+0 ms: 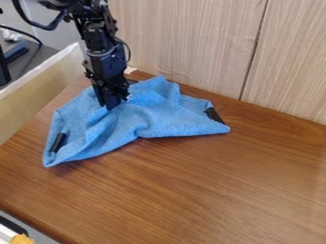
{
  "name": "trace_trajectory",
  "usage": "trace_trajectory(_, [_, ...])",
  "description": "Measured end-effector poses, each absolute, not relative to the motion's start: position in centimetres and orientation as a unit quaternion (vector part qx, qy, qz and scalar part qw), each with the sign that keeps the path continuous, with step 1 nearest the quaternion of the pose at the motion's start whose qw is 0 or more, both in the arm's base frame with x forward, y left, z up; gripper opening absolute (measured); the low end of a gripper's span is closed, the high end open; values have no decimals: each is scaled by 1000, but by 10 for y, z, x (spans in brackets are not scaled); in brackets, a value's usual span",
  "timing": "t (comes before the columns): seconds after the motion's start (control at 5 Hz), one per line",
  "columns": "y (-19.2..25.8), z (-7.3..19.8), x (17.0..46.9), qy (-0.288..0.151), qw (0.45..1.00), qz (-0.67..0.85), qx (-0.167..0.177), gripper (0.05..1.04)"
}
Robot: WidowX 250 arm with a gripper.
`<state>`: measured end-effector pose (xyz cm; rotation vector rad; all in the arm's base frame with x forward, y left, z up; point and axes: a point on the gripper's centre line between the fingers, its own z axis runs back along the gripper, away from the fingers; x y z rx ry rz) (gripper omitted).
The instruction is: Fold the cloth from bottom right to top left
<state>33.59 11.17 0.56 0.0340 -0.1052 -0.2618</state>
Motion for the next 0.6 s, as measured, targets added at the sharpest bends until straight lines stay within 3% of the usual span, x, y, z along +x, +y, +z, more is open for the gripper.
trace_trajectory(0.4, [109, 1, 328, -35, 992, -122, 24, 889])
trace_trajectory(0.6, [111, 15, 327, -46, 991, -123, 33, 1007])
